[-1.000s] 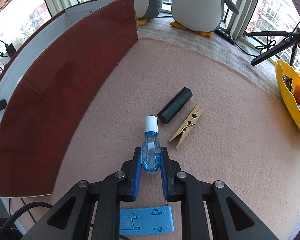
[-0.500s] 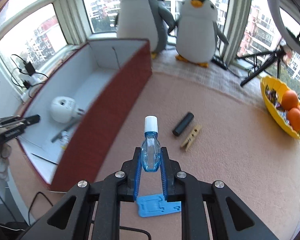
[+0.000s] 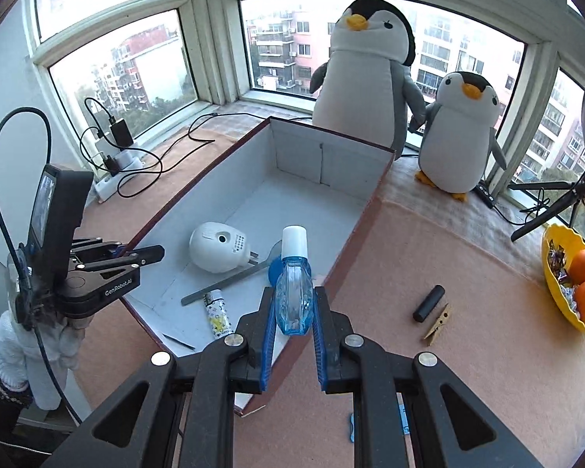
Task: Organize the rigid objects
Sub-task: 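Carry the blue-capped bottle with the right gripper into the box and release, then reach the right gripper down and grasp the wooden clothespin, then carry the wooden clothespin with the right gripper into the box and release, then reach the right gripper down and grasp the black cylinder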
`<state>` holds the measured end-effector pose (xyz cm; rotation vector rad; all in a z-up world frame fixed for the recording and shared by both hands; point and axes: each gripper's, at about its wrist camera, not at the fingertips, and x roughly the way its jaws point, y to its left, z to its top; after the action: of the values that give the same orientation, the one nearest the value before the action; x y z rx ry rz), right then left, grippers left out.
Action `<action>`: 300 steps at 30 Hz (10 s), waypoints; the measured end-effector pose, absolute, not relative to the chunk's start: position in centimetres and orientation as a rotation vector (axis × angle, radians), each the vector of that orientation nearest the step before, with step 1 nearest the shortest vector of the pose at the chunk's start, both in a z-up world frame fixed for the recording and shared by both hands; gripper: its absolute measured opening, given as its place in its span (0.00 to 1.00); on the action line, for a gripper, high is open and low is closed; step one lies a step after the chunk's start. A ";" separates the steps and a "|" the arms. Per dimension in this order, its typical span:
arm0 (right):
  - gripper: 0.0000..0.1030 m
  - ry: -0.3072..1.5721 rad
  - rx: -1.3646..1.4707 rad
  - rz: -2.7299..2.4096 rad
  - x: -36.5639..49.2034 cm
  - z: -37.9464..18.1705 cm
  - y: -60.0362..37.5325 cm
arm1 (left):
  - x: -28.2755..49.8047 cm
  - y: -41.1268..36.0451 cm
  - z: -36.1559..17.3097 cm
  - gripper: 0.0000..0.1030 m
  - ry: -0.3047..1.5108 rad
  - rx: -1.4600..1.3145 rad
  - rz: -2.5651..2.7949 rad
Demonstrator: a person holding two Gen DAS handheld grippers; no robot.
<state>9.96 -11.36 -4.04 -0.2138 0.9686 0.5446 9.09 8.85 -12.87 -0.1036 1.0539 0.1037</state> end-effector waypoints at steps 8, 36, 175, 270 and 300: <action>0.15 0.986 -0.237 0.572 9.6 -4.7 -9.2 | 9.2 8.8 -12.9 0.06 1.049 -0.093 0.093; 0.34 0.999 -0.282 0.576 9.6 -6.1 -6.1 | 9.4 8.7 -13.2 0.05 1.054 -0.083 0.086; 0.11 0.972 -0.141 0.495 9.0 -3.1 -10.1 | 9.6 8.8 -12.7 0.10 1.052 -0.100 0.044; 0.46 1.047 0.124 0.227 15.2 -7.2 -26.2 | 9.2 8.0 -12.7 0.16 1.075 -0.073 0.092; 0.28 1.263 0.259 0.209 22.2 -16.3 -25.4 | 9.0 8.5 -12.6 0.25 1.083 -0.098 0.129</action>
<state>22.16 -25.39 -16.27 0.2589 1.2626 0.2094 9.00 8.53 -12.56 -0.0975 1.0833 0.1290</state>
